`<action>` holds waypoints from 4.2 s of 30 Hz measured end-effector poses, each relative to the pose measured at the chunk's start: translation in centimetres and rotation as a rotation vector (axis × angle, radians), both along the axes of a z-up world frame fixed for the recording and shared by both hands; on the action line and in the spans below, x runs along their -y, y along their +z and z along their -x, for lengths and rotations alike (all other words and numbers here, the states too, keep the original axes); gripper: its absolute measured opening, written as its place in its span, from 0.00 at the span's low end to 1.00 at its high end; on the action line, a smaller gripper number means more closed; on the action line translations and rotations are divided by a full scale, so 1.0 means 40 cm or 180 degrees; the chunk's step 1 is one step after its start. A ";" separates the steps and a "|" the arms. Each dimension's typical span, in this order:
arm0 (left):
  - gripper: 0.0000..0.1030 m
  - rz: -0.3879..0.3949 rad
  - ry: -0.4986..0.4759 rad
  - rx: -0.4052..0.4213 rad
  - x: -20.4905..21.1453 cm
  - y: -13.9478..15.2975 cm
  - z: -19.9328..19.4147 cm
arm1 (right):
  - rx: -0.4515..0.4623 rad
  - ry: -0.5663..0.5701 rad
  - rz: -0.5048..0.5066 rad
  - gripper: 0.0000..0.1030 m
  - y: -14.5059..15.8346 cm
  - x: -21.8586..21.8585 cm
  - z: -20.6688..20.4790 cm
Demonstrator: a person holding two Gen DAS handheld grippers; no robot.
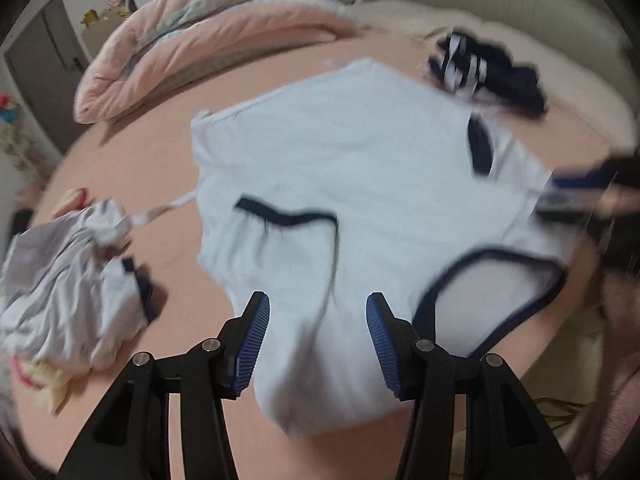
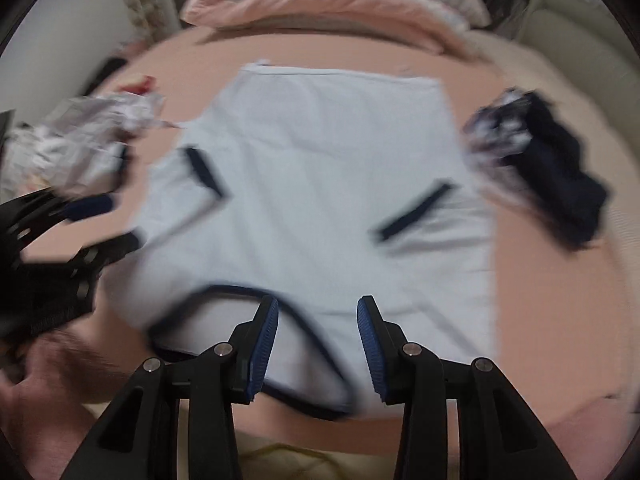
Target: Fold clothes
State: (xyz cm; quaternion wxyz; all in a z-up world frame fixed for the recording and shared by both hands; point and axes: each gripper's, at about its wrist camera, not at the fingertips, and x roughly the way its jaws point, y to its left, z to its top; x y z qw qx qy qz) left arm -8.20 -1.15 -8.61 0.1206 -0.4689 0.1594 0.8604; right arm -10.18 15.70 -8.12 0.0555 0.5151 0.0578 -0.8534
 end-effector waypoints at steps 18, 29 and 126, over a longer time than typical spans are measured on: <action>0.47 -0.0018 0.0393 0.0647 0.034 -0.133 -0.102 | 0.0332 0.0011 0.0153 0.40 -0.165 -0.144 -0.104; 0.47 -0.1438 0.1952 0.0633 0.310 -0.087 -0.121 | -0.0084 -0.0681 0.1087 0.42 -0.070 -0.324 -0.128; 0.46 -0.2804 0.2007 0.0752 0.303 -0.184 -0.027 | -0.0013 -0.1074 0.1525 0.25 -0.198 -0.366 -0.078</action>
